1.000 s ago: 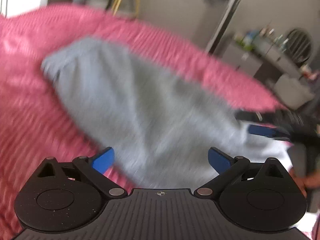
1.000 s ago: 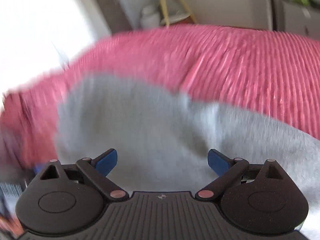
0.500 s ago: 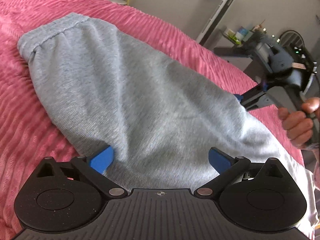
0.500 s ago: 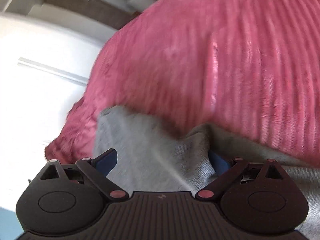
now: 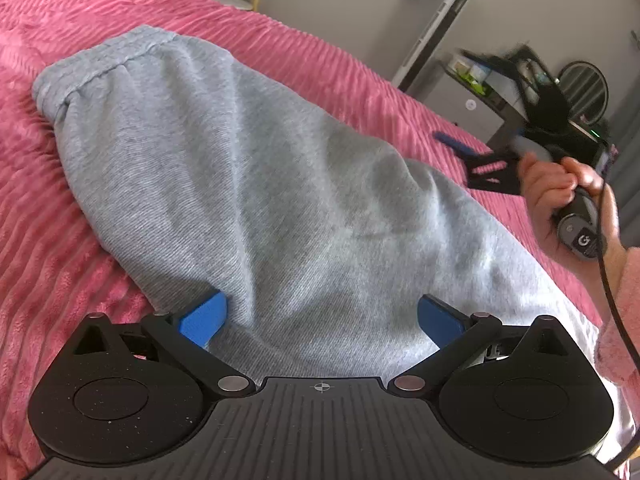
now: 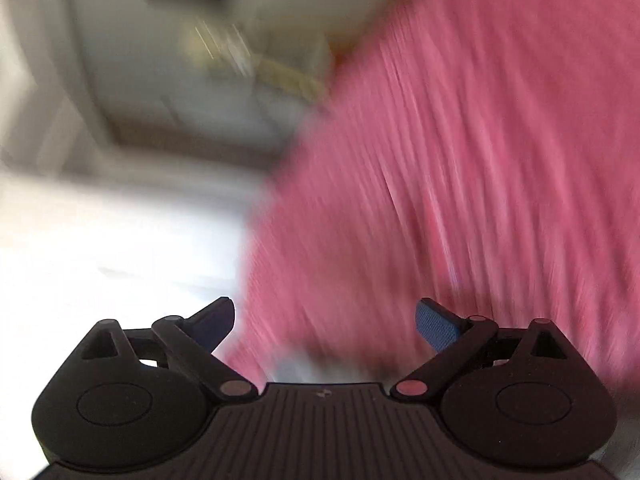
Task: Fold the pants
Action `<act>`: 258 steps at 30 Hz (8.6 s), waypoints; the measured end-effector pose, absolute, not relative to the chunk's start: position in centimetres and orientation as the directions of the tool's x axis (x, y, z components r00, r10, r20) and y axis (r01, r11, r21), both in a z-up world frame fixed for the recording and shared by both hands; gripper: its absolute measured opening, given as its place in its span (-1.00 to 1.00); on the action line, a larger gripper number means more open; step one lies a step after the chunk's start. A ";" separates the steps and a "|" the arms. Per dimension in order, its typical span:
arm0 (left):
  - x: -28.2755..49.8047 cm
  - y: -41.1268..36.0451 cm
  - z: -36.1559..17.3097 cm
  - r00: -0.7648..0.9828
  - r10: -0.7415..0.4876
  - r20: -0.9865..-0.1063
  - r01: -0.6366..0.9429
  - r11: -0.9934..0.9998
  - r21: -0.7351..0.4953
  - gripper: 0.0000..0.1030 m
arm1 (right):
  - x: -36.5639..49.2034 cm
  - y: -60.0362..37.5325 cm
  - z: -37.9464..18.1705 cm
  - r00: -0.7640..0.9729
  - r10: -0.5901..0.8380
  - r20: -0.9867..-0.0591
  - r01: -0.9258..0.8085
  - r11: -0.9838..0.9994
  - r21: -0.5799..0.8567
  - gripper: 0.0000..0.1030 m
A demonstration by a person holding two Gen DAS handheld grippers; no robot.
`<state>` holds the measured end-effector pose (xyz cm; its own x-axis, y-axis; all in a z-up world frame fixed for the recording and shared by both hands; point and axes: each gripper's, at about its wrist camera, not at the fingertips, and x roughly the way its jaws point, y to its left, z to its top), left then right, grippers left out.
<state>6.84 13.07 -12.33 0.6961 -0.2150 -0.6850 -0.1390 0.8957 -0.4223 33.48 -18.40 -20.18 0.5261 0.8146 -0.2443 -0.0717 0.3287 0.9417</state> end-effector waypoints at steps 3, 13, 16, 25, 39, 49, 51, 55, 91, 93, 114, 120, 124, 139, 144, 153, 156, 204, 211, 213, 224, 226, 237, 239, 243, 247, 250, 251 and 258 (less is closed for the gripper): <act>6.8 13.1 -12.3 0.697 -0.217 -0.683 -0.139 0.894 -0.425 1.00 | 32.5 -19.6 -19.7 0.525 0.812 -0.255 -0.038 0.321 0.946 0.89; 6.9 13.0 -12.3 0.696 -0.213 -0.686 -0.141 0.896 -0.420 1.00 | 27.1 -17.3 -15.9 0.655 0.453 -0.605 -0.100 0.846 0.524 0.88; 7.1 12.9 -12.3 0.692 -0.208 -0.691 -0.142 0.900 -0.412 1.00 | 23.1 -20.0 -14.0 0.695 0.474 -0.541 -0.151 0.832 0.534 0.89; 7.1 12.9 -12.1 0.687 -0.198 -0.699 -0.161 0.897 -0.412 1.00 | 6.1 -38.5 -18.6 0.693 0.109 -0.712 0.061 0.976 0.209 0.88; 7.6 10.6 -11.6 0.622 -0.084 -0.778 -0.190 0.948 -0.255 1.00 | -4.7 -47.6 -16.4 0.643 -0.210 -0.736 0.520 0.825 0.220 0.89; 7.8 9.8 -11.9 0.579 -0.016 -0.815 -0.200 0.966 -0.162 1.00 | -6.6 -53.2 -19.7 0.711 -0.176 -0.681 0.553 0.738 0.387 0.90; 8.0 9.3 -12.0 0.569 0.002 -0.822 -0.191 0.973 -0.129 1.00 | -6.0 -53.9 -19.5 0.700 -0.138 -0.701 0.524 0.766 0.372 0.89; 8.0 9.3 -12.0 0.567 0.004 -0.824 -0.192 0.973 -0.127 1.00 | -10.3 -56.2 -16.4 0.697 -0.135 -0.704 0.598 0.651 0.467 0.89; 6.9 9.9 -10.6 0.622 0.043 -0.782 -0.250 0.957 -0.147 1.00 | -10.0 -58.7 -22.0 0.825 -0.139 -0.548 0.558 0.358 0.749 -0.62; 6.0 10.4 -9.7 0.646 0.056 -0.761 -0.278 0.946 -0.167 1.00 | -10.5 -58.4 -20.8 0.854 -0.148 -0.498 0.514 0.385 0.767 -0.64; -1.0 16.4 -6.6 0.724 -0.092 -0.684 -0.268 0.876 -0.401 1.00 | 3.1 -14.1 -15.2 0.729 0.218 -0.649 -0.296 0.955 -0.013 -0.56; -1.0 16.3 -8.6 0.685 -0.121 -0.719 -0.264 0.878 -0.399 1.00 | 1.4 -11.3 -17.6 0.727 0.176 -0.664 -0.353 0.925 -0.141 -0.33; -0.9 15.2 -8.5 0.693 -0.182 -0.697 -0.201 0.880 -0.429 1.00 | -0.9 -15.2 -14.2 0.681 0.370 -0.631 -0.354 0.922 0.159 0.53; 2.6 3.2 -5.8 0.696 -0.412 -0.588 0.136 0.880 -0.455 1.00 | -6.0 -34.3 -16.6 0.868 0.275 -0.413 0.220 0.532 0.818 0.87; 2.9 -0.1 -7.6 0.648 -0.458 -0.609 0.223 0.878 -0.424 1.00 | -6.2 -34.8 -17.0 0.863 0.284 -0.419 0.213 0.548 0.809 0.87; 2.2 0.9 -8.5 0.586 -0.500 -0.638 0.279 0.863 -0.420 1.00 | -5.8 -35.6 -18.5 0.869 0.309 -0.387 0.225 0.449 0.864 0.88; 2.4 -0.1 -8.8 0.575 -0.465 -0.673 0.287 0.885 -0.366 0.99 | -6.1 -36.2 -18.9 0.877 0.323 -0.356 0.215 0.399 0.892 0.88; 5.5 -2.6 -6.9 0.628 -0.250 -0.737 0.327 0.944 -0.042 0.36 | -5.8 -35.2 -17.9 0.859 0.212 -0.466 0.265 0.597 0.758 0.87; 8.8 -1.0 -11.7 0.575 -0.125 -0.809 0.157 0.987 -0.040 0.04 | -5.5 -34.8 -17.8 0.850 0.210 -0.484 0.264 0.625 0.734 0.87; 8.3 -0.2 -10.6 0.630 0.034 -0.776 0.061 0.994 0.094 -0.29 | -5.6 -34.8 -17.8 0.851 0.207 -0.483 0.264 0.626 0.734 0.87; 12.0 -2.3 -6.6 0.688 -0.326 -0.648 0.185 0.943 -0.277 0.20 | -4.1 -33.8 -18.3 0.834 0.168 -0.525 0.274 0.700 0.660 0.89; 13.5 -4.0 -8.7 0.659 -0.277 -0.699 0.170 0.960 -0.221 -0.02 | -4.2 -33.8 -18.4 0.837 0.166 -0.522 0.267 0.708 0.653 0.89; 11.6 3.8 -11.4 0.637 -0.059 -0.769 -0.103 0.982 -0.160 -0.38 | -4.0 -34.4 -19.2 0.850 0.172 -0.498 0.269 0.671 0.691 0.89; 10.0 3.3 -10.7 0.649 -0.208 -0.732 -0.013 0.959 -0.283 -0.04 | -3.9 -34.3 -19.1 0.848 0.167 -0.502 0.270 0.680 0.681 0.89; 8.3 0.6 -10.6 0.598 -0.389 -0.701 0.162 0.915 -0.369 0.07 | -3.9 -34.3 -19.1 0.849 0.167 -0.501 0.271 0.675 0.686 0.89; 8.7 -0.7 -11.6 0.533 -0.372 -0.760 0.202 0.928 -0.313 -0.10 | -4.4 -34.8 -19.1 0.858 0.181 -0.481 0.270 0.638 0.722 0.89; 7.9 -0.6 -12.3 0.518 -0.323 -0.792 0.190 0.946 -0.262 -0.40 | -4.5 -34.8 -19.1 0.860 0.183 -0.477 0.270 0.630 0.728 0.89; 7.8 -0.2 -12.4 0.521 -0.324 -0.790 0.186 0.946 -0.265 -0.48 | -4.5 -34.8 -19.0 0.859 0.182 -0.479 0.270 0.634 0.725 0.89; 6.6 2.4 -11.6 0.584 -0.038 -0.811 0.017 0.999 -0.035 -0.98 | -4.7 -34.4 -18.5 0.851 0.173 -0.495 0.272 0.662 0.698 0.89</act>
<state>6.65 2.40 -11.60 0.5844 -0.0382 -0.8105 0.0171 0.9993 -0.0347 -4.66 -34.38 -18.54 0.8511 0.1733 -0.4955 0.2716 0.6623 0.6982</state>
